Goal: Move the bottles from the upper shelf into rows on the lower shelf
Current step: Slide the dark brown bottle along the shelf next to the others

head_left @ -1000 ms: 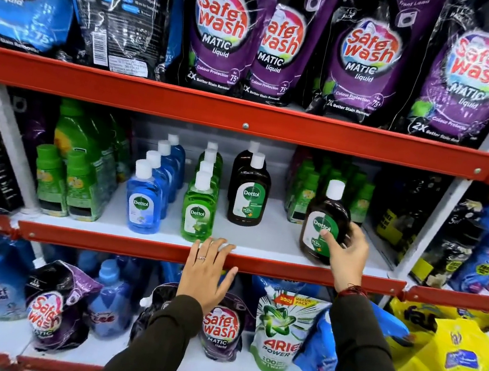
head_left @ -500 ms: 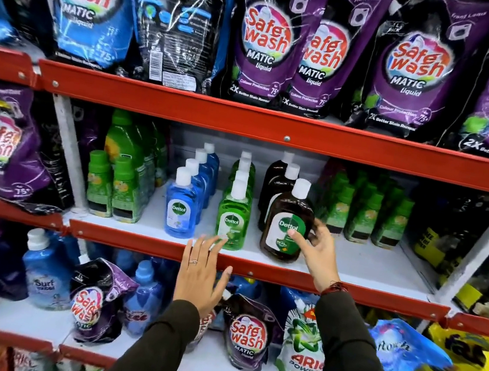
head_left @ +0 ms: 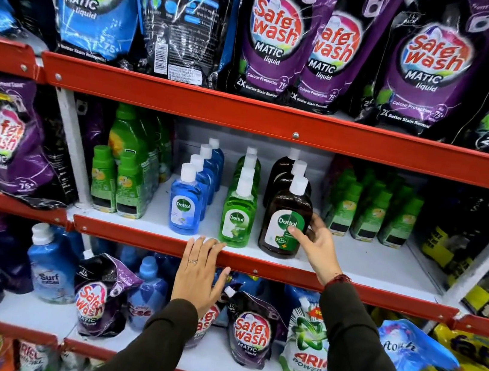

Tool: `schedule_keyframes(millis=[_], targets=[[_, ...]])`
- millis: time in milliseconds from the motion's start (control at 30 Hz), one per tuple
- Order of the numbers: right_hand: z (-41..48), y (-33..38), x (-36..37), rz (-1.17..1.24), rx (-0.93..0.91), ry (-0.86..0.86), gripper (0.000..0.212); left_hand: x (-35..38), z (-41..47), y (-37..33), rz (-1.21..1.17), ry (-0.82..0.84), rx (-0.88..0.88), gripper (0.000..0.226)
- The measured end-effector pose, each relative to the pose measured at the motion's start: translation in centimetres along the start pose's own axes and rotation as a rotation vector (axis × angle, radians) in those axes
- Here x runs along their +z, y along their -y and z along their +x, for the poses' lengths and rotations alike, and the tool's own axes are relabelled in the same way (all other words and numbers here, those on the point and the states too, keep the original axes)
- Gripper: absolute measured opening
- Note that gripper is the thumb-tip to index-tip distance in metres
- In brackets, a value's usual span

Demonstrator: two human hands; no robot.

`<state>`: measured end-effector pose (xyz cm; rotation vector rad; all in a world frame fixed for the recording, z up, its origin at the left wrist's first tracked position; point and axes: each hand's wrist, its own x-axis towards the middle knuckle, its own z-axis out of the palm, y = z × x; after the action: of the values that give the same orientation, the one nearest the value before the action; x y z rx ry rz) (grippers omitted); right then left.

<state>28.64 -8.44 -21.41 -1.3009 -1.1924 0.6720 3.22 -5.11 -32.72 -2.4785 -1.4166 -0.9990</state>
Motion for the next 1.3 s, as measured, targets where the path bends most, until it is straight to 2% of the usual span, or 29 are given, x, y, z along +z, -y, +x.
schedule_keyframes(millis=[500,633,733,833,933,1000,1133,1233,1300], targets=[[0.8,-0.3,-1.7,-0.008,0.095,0.129,0.06,-0.2,-0.1,-0.1,-0.021,-0.015,-0.003,0.052],[0.4,0.2,-1.4,-0.032,0.078,0.12,0.052,-0.7,-0.1,-1.0,-0.071,-0.042,-0.03,0.052],[-0.1,0.4,-1.0,-0.044,0.06,0.082,0.055,-1.2,0.4,-2.6,-0.169,-0.08,-0.026,0.049],[-1.4,1.2,-0.1,-0.006,0.035,-0.011,0.061,-2.2,1.9,-5.1,-0.356,-0.099,0.074,0.048],[-2.5,1.0,0.8,0.127,0.048,-0.117,0.053,-3.0,3.6,-8.2,-0.564,-0.071,0.136,0.052],[-3.0,0.6,1.4,0.2,0.074,-0.162,0.047,-3.3,4.7,-10.2,-0.726,-0.05,0.06,0.055],[-3.5,0.6,2.2,0.288,0.117,-0.165,0.036,-3.3,6.8,-12.9,-1.051,0.067,-0.267,0.07],[-3.6,0.3,2.7,0.351,0.112,-0.138,0.031,-3.0,8.1,-13.4,-1.169,0.115,-0.439,0.086],[-3.6,-0.1,2.9,0.33,0.089,-0.146,0.032,-2.4,8.7,-13.3,-1.205,0.143,-0.499,0.089]])
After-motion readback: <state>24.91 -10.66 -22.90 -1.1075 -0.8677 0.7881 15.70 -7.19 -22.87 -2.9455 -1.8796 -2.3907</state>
